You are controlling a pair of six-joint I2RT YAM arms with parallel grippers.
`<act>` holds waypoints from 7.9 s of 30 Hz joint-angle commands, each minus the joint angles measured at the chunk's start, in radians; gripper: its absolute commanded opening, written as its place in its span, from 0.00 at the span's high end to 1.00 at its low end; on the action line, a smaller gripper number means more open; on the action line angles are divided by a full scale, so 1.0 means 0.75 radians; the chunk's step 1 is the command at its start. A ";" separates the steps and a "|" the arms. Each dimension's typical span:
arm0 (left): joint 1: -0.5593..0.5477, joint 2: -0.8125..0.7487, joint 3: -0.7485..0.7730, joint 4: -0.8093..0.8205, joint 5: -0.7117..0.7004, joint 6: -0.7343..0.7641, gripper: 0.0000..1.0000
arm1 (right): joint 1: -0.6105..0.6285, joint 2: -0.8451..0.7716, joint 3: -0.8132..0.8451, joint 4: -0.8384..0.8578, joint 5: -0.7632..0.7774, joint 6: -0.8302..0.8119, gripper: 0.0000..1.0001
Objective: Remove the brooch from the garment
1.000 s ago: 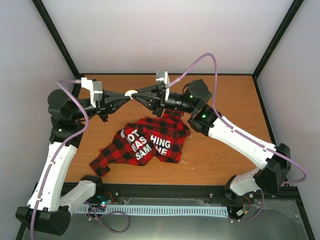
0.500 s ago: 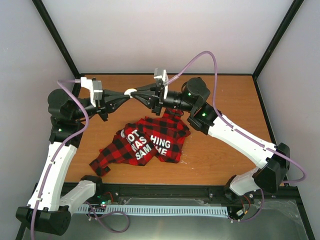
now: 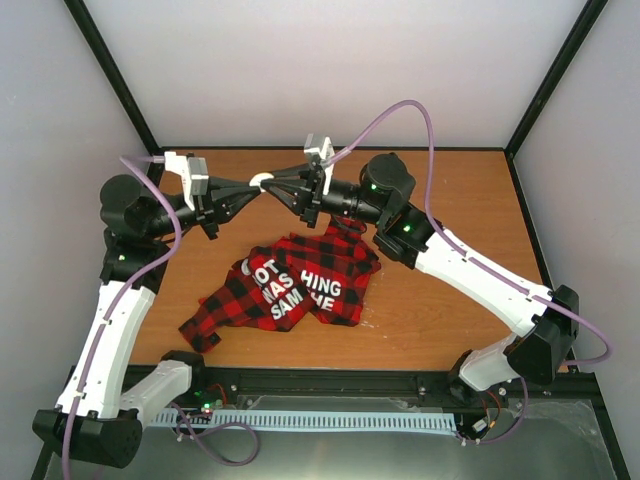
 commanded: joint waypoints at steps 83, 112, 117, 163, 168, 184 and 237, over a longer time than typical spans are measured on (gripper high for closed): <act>-0.016 0.023 0.016 0.002 0.076 -0.136 0.99 | 0.087 -0.174 -0.272 0.207 0.706 -0.190 0.54; -0.018 -0.122 -0.230 -0.154 -0.156 2.045 0.99 | -0.085 -0.287 -0.157 -0.484 0.290 0.275 0.35; -0.018 -0.183 -0.443 0.048 -0.155 2.505 0.99 | -0.087 -0.216 -0.106 -0.557 0.134 0.407 0.33; -0.018 -0.009 -0.427 -0.178 -0.451 2.538 0.01 | -0.452 -0.026 -0.434 -0.174 -0.262 0.761 0.97; -0.015 0.344 -0.046 -0.771 -0.698 1.991 0.00 | -0.659 -0.119 -0.553 -0.552 0.120 0.481 0.97; 0.246 0.760 0.126 -1.263 -0.613 1.714 0.10 | -0.968 0.096 -0.804 -0.413 0.415 0.403 0.97; 0.538 0.819 -0.266 -1.063 -0.570 1.629 0.26 | -0.019 0.472 -0.209 -0.550 0.310 -0.213 0.32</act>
